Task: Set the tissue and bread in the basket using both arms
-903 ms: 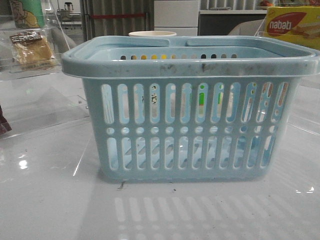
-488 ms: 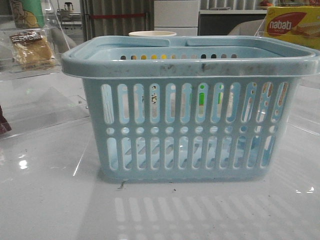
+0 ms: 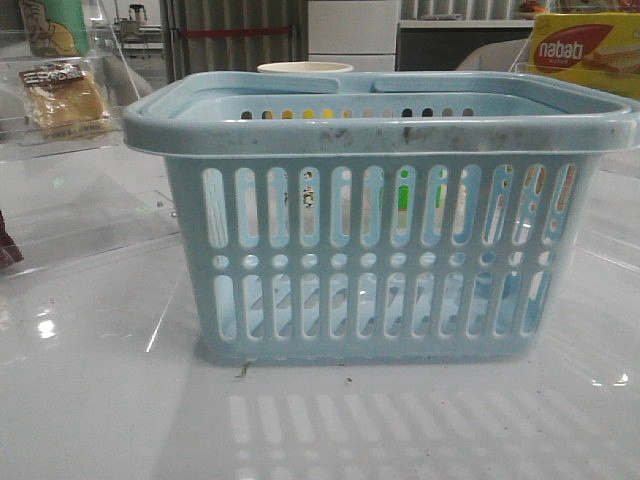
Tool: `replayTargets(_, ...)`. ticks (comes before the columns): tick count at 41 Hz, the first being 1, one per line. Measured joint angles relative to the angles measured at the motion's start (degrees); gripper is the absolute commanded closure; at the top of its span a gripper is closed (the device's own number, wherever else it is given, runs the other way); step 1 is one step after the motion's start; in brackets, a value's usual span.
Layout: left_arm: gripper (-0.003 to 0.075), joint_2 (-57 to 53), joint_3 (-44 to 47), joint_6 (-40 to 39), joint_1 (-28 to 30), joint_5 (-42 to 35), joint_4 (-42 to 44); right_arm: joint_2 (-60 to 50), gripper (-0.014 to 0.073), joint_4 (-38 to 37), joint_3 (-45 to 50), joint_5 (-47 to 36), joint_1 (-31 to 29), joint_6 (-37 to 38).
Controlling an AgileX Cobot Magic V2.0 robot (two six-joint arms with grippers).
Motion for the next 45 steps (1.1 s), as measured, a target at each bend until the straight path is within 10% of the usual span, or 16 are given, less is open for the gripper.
replayTargets(17, 0.063, 0.0, -8.4, 0.0, 0.0, -3.4, 0.0, 0.0, 0.0538, 0.0, -11.5, 2.3, 0.0, 0.0)
replayTargets(45, 0.063, 20.3, -44.2, 0.0, 0.0, 24.5, -1.9, 24.7, 0.0538, -0.2, -43.5, 31.0, 0.0, 0.0)
